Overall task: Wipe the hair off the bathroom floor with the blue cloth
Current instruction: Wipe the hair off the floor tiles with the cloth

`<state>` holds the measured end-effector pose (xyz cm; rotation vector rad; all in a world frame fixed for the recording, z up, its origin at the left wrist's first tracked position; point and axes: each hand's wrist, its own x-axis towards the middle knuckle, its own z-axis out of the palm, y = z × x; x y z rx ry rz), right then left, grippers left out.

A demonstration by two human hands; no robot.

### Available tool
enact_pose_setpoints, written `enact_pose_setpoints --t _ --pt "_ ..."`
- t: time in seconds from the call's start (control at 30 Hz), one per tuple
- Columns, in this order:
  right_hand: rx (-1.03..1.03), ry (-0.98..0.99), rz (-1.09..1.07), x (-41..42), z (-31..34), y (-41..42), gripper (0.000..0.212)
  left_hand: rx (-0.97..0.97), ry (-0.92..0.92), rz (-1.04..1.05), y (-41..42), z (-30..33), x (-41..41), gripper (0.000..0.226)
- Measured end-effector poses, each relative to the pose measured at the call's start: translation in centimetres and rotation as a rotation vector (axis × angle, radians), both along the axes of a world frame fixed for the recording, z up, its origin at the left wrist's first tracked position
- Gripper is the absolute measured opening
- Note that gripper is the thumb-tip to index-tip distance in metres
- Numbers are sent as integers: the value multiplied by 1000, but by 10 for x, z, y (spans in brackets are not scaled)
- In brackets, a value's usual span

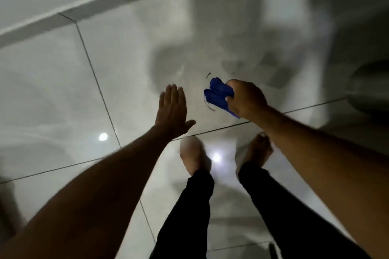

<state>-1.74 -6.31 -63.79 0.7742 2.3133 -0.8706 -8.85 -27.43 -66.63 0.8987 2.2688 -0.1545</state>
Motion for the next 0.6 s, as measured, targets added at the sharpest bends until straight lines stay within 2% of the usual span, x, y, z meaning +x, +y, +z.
enact_pose_setpoints --t 0.13,0.23,0.3,0.4,0.47,0.6 --pt "-141 -89 166 9 -115 -7 14 -29 -29 -35 -10 -108 19 131" --pt "-175 -137 226 12 -168 -10 10 -37 -33 -29 -16 -159 24 145" --pt "0 -54 241 12 -191 -11 21 -30 -11 -4 -20 -181 20 154" --pt "372 220 228 18 -209 -20 53 -46 -6 30 -21 -197 9 166" --pt "391 322 230 28 -215 -36 62 -73 -13 53 -18 -204 0 175" --pt "253 87 386 71 -234 -79 74 -77 -57 103 -15 -214 -14 188"
